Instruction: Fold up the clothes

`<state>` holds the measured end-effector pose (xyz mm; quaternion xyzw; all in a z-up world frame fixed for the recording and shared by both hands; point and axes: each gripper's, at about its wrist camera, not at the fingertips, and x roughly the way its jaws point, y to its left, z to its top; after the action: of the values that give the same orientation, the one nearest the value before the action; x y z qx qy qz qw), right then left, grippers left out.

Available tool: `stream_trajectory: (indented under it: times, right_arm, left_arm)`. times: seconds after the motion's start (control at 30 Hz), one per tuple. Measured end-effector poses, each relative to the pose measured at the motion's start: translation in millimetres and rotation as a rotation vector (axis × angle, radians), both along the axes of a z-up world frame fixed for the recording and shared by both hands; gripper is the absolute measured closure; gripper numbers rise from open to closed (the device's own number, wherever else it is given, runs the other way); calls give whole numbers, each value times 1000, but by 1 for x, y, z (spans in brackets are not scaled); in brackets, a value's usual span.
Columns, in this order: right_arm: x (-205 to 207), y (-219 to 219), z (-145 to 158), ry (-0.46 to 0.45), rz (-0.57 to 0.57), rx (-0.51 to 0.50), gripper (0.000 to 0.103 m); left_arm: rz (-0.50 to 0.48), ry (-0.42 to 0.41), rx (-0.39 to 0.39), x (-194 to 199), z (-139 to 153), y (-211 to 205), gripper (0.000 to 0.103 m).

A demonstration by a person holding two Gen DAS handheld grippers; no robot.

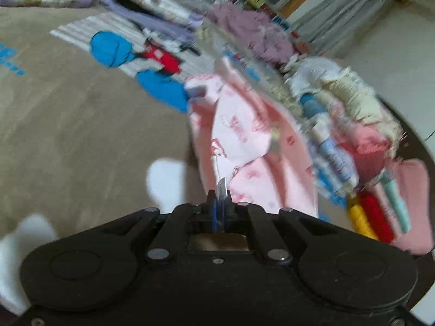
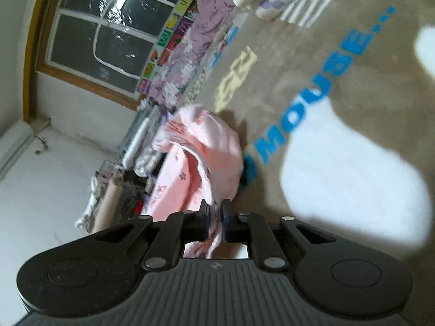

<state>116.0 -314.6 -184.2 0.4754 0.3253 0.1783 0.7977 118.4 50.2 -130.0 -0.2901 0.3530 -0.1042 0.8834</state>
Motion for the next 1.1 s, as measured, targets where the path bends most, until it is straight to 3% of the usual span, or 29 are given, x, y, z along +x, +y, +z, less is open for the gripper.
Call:
stream_trajectory:
  times: [0.1,0.2,0.33,0.43,0.53,0.63,0.67,0.7,0.8,0.93,1.0,1.03,1.07,1.1]
  right_arm:
    - [-5,3,-6,32,4,-61,92]
    - [-10,5,-4,29,12,-117,92]
    - [-18,1,-2,13,-13,-121,87]
    - [-18,-4,-3,-14,-29,-108,78]
    - [-15,-6,-6,-37,-22,-91,67]
    - [-9,0,-6,-61,3,-117,65]
    - [-6,3,-5,-70,19,-134,65]
    - [-1,8,-4,-78,44,-169,68]
    - [-1,18,-2,-100,86,-282,92]
    - [-12,18,-1,-98,83,-373,97]
    - [-12,17,-1,-107,88,-364,96]
    - [-12,16,-1,-112,89,-356,90]
    - [-14,14,1,-120,87,-349,87]
    - [-16,12,3,-129,84,-342,78]
  left_arm:
    - [-28,60,66,-1,-14,-3,102]
    - [-33,54,83,-8,-15,-1,98]
    - [-27,23,53,-17,-10,6,70]
    - [-13,7,10,-19,-10,7,65]
    - [0,22,-38,-13,-14,4,65]
    - [11,30,-51,-3,-21,-1,69]
    - [5,30,-19,-1,-21,-5,97]
    - [0,29,13,1,-21,-10,101]
    - [-4,-6,42,-8,-11,-12,101]
    - [-44,51,93,-6,-26,-14,100]
    - [-58,47,77,-6,-22,-9,98]
    - [-63,34,88,-7,-17,-7,90]
    - [-54,10,105,-9,-13,-5,70]
    - [-35,-14,117,-11,-9,-2,62]
